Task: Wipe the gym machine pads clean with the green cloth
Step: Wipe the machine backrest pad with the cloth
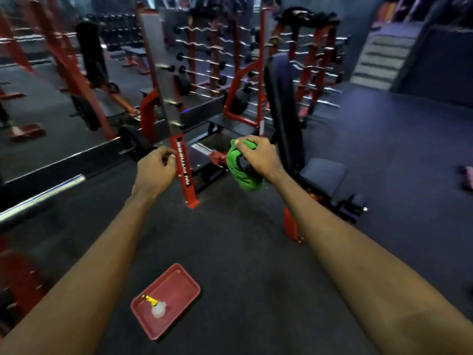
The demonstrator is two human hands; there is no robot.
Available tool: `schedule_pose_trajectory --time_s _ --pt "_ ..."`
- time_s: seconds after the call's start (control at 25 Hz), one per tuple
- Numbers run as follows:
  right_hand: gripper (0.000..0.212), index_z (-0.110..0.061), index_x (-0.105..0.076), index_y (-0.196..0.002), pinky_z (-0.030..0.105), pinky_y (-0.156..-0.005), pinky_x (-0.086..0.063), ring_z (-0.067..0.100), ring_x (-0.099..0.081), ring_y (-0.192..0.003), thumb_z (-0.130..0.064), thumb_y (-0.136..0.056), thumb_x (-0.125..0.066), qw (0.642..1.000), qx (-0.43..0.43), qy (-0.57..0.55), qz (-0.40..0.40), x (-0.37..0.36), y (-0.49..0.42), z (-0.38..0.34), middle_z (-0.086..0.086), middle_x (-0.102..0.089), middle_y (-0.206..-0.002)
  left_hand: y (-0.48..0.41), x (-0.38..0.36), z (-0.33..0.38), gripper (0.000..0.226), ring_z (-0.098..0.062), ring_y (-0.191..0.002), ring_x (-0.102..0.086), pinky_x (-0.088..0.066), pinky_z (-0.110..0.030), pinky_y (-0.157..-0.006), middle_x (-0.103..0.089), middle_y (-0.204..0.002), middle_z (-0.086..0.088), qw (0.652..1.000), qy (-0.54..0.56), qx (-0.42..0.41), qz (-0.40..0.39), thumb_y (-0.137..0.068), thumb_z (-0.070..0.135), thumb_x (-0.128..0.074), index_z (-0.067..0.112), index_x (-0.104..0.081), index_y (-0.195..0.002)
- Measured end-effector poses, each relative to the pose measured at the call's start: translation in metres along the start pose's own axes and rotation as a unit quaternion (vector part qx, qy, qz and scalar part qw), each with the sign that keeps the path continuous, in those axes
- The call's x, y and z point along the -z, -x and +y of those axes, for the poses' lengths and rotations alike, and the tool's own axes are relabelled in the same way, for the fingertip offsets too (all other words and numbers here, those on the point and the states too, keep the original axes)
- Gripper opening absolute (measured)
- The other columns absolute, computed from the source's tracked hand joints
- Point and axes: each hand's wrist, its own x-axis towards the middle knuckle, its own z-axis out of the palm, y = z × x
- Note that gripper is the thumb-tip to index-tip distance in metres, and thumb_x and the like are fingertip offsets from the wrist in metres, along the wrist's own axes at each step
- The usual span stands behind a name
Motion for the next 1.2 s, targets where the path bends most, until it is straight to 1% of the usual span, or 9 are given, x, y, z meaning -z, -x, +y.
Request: schedule_pose_trajectory --time_s 0.08,0.16,0.32,0.48,0.6,0.68,0.76,1.0,1.2 --pt "0.028 -0.032 -0.077 -0.102 0.025 -0.092 -0.049 0.009 -0.066 -0.105 -0.051 -0.087 -0.065 0.999 -0.025 0.012 0.033 0.028 0.000 0.015 -0.010 -0.076 -0.103 -0.018 -0.028 0.012 0.020 -0.028 -0.088 -0.066 -0.051 -0.037 -0.086 -0.072 -0.094 -0.008 0.999 0.014 -0.036 -0.028 -0.095 0.016 -0.054 0.013 -0.070 -0.107" --pt "0.026 -0.031 -0.077 -0.104 0.022 -0.088 -0.045 0.009 -0.065 -0.106 -0.048 -0.090 -0.065 0.997 -0.049 0.021 0.063 0.047 -0.004 0.029 -0.007 -0.076 -0.105 -0.034 -0.051 0.025 0.021 -0.030 -0.095 -0.067 -0.050 -0.042 -0.092 -0.073 -0.100 -0.011 0.997 0.023 -0.056 -0.041 -0.095 0.016 -0.055 0.013 -0.071 -0.108" --pt "0.020 -0.033 -0.077 -0.099 0.022 -0.088 -0.044 0.010 -0.065 -0.104 -0.045 -0.089 -0.064 0.989 -0.085 0.010 0.124 0.061 -0.019 0.041 -0.008 -0.076 -0.102 -0.066 -0.082 0.046 0.022 -0.028 -0.101 -0.066 -0.048 -0.039 -0.096 -0.073 -0.106 -0.008 0.994 0.040 -0.084 -0.053 -0.094 0.021 -0.054 0.015 -0.072 -0.106" --pt "0.018 -0.035 -0.077 -0.097 0.026 -0.093 -0.049 0.011 -0.065 -0.105 -0.045 -0.088 -0.064 0.984 -0.096 0.011 0.151 0.065 -0.038 0.051 -0.010 -0.076 -0.102 -0.108 -0.110 0.056 0.025 -0.027 -0.101 -0.065 -0.046 -0.049 -0.100 -0.072 -0.101 -0.004 0.990 0.061 -0.097 -0.080 -0.091 0.030 -0.050 0.020 -0.071 -0.102" --pt "0.021 -0.035 -0.077 -0.098 0.029 -0.094 -0.050 0.014 -0.066 -0.107 -0.048 -0.087 -0.064 0.980 -0.108 0.017 0.165 0.070 -0.057 0.064 -0.007 -0.076 -0.104 -0.131 -0.133 0.066 0.025 -0.026 -0.106 -0.062 -0.038 -0.043 -0.102 -0.068 -0.104 -0.004 0.988 0.027 -0.129 -0.075 -0.092 0.030 -0.051 0.019 -0.070 -0.104" --pt "0.020 -0.034 -0.077 -0.098 0.029 -0.095 -0.050 0.016 -0.066 -0.107 -0.046 -0.088 -0.065 0.978 -0.115 0.017 0.173 0.076 -0.075 0.077 -0.005 -0.076 -0.104 -0.147 -0.153 0.073 0.022 -0.024 -0.111 -0.057 -0.028 -0.038 -0.096 -0.065 -0.109 -0.005 0.982 -0.024 -0.170 -0.075 -0.094 0.027 -0.052 0.018 -0.069 -0.105" --pt "0.019 -0.033 -0.077 -0.099 0.028 -0.094 -0.050 0.015 -0.065 -0.106 -0.043 -0.089 -0.065 0.977 -0.119 0.016 0.177 0.085 -0.098 0.091 -0.005 -0.076 -0.105 -0.167 -0.177 0.081 0.023 -0.025 -0.114 -0.055 -0.024 -0.037 -0.092 -0.064 -0.112 -0.006 0.973 -0.067 -0.201 -0.087 -0.094 0.027 -0.053 0.016 -0.068 -0.106" --pt "0.017 -0.033 -0.076 -0.099 0.023 -0.090 -0.045 0.009 -0.062 -0.101 -0.042 -0.091 -0.064 0.976 -0.119 0.002 0.185 0.124 -0.182 0.137 -0.011 -0.072 -0.098 -0.241 -0.256 0.098 0.024 -0.025 -0.115 -0.055 -0.025 -0.043 -0.100 -0.063 -0.117 -0.007 0.965 -0.111 -0.208 -0.117 -0.093 0.027 -0.053 0.016 -0.068 -0.109" --pt "0.019 -0.031 -0.077 -0.100 0.030 -0.093 -0.051 0.017 -0.065 -0.105 -0.042 -0.091 -0.064 0.971 -0.131 0.002 0.201 0.151 -0.259 0.172 -0.003 -0.075 -0.106 -0.305 -0.309 0.118 0.021 -0.024 -0.113 -0.054 -0.025 -0.043 -0.099 -0.062 -0.112 -0.006 0.970 -0.098 -0.195 -0.103 -0.093 0.025 -0.052 0.015 -0.067 -0.104"
